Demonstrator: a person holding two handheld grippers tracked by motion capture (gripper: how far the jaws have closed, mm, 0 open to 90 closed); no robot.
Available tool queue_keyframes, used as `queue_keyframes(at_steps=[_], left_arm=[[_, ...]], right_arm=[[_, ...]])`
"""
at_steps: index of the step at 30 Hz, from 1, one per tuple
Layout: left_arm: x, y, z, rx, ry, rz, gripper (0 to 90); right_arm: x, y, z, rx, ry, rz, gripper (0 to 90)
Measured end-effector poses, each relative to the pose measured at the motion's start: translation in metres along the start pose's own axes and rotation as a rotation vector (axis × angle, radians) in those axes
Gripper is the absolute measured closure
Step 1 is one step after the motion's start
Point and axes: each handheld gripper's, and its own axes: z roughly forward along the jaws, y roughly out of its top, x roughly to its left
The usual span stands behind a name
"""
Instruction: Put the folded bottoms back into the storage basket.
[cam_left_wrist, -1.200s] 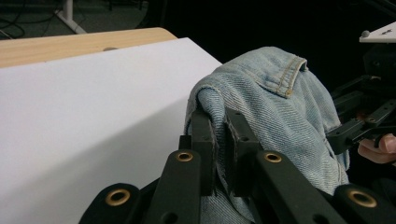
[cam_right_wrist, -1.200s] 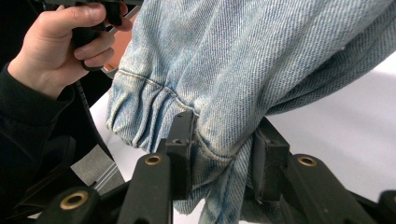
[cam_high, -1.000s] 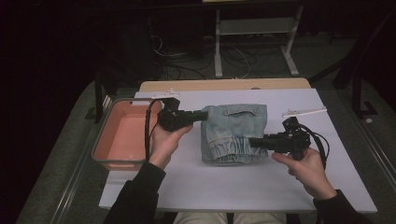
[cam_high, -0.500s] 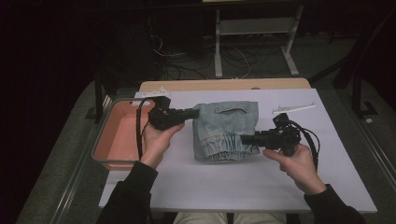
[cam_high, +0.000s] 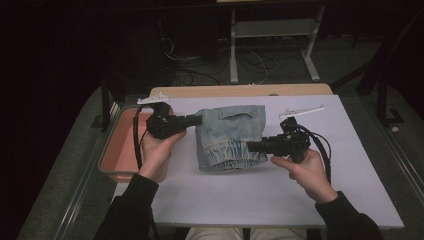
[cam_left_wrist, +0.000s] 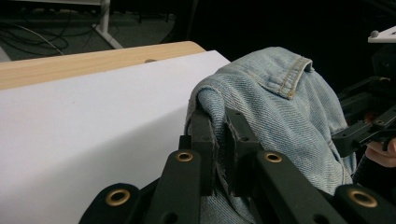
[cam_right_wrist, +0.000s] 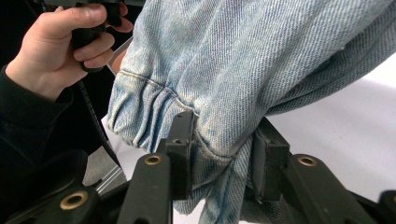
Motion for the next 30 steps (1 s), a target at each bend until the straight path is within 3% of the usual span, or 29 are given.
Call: queue_keyframes(at_steps=[12, 30], left_arm=[[0.005, 0.008, -0.021, -0.019, 0.037, 0.008, 83.6], [0.008, 0.019, -0.044, -0.023, 0.086, 0.035, 83.6]], right_arm=[[0.012, 0.018, 0.012, 0.002, 0.009, -0.033, 64.1], [0.022, 0.034, 0.031, 0.004, 0.022, -0.041, 64.1]])
